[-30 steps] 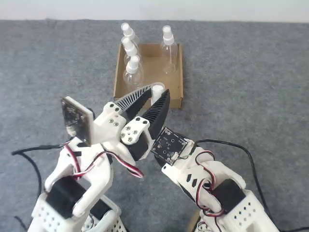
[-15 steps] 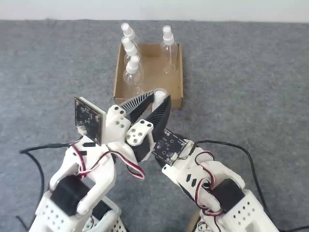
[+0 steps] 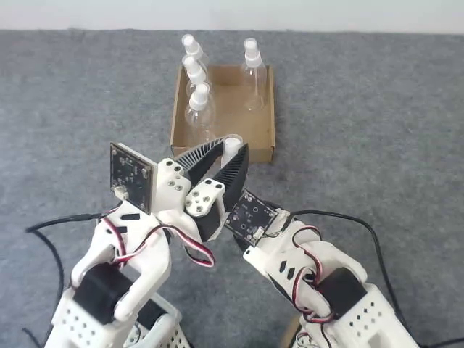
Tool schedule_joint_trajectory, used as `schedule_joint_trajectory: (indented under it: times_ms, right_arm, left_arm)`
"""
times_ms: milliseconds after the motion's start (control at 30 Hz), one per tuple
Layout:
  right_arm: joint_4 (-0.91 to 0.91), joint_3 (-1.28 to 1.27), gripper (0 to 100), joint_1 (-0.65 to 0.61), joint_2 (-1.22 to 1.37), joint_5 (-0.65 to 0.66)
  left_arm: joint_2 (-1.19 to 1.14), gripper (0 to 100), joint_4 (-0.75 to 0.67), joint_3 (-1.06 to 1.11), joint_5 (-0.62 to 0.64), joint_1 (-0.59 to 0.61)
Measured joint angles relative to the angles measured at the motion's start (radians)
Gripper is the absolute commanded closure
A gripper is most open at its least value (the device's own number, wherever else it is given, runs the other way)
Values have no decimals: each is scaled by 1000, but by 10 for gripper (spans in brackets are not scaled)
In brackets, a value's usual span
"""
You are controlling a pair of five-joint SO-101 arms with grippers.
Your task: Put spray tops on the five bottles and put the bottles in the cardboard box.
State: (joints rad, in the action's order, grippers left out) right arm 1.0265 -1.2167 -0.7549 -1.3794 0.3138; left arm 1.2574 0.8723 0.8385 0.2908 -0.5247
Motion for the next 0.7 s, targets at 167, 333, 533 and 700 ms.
schedule_joint_trajectory:
  times_ms: [167,333,533,700]
  right_arm:
    - [-14,-2,955,2,0,0]
    - [-18,-2,957,2,0,0]
    - [-26,-2,957,2,0,0]
    - [-43,-2,954,2,0,0]
  left_arm:
    - [0,988,-2,0,0,0]
    - [0,988,-5,0,0,0]
    - [0,988,-8,0,37,0]
    - [2,988,-8,0,44,2]
